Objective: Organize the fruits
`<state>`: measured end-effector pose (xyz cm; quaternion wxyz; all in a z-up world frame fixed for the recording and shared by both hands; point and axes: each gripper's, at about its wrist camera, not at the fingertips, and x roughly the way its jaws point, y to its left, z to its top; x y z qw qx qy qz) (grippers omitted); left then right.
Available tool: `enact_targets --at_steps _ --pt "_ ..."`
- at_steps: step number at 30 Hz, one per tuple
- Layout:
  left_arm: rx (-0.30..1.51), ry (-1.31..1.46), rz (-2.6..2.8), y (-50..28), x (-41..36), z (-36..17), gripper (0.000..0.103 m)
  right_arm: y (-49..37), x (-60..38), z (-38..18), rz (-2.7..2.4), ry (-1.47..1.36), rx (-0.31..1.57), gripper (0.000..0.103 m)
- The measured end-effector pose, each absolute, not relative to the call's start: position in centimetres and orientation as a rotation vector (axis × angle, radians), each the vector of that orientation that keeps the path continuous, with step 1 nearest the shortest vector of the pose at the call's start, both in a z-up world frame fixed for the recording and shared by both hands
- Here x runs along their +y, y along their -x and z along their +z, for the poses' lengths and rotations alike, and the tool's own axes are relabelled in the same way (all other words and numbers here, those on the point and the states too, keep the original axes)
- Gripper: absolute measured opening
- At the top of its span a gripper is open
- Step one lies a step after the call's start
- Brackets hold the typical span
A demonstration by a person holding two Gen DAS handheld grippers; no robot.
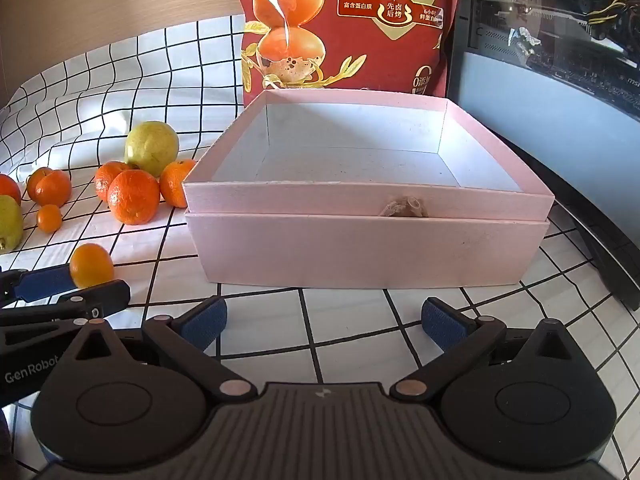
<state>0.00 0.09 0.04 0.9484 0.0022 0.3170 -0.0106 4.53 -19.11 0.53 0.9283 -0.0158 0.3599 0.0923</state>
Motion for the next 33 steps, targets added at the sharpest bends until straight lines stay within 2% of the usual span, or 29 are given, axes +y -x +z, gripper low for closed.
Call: enact_targets --at_steps 33 --pt "0.644 -0.014 -0.018 0.0 0.05 0.03 0.054 -4.57 -19.16 0.58 0.19 0.03 0.738 0.103"
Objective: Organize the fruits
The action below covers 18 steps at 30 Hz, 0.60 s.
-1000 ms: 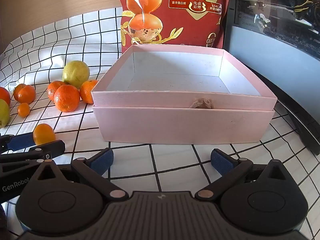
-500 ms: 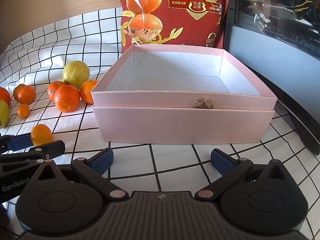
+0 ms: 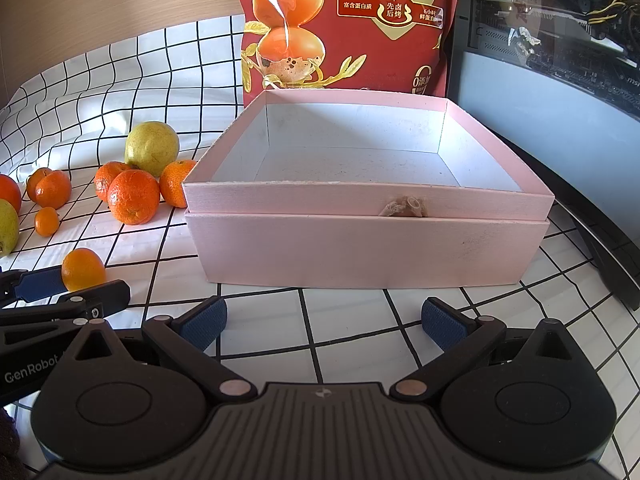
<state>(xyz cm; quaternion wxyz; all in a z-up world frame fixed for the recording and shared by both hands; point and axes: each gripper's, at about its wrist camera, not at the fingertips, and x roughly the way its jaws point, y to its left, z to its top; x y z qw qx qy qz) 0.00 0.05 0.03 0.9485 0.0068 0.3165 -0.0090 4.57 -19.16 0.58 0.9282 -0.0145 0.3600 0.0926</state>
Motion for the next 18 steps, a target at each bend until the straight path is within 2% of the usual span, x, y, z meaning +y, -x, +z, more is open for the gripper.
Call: enact_targets --at_steps 18 --pt "0.644 -0.014 -0.018 0.0 0.05 0.03 0.054 -4.5 -19.23 0.65 0.2 0.035 0.737 0.103"
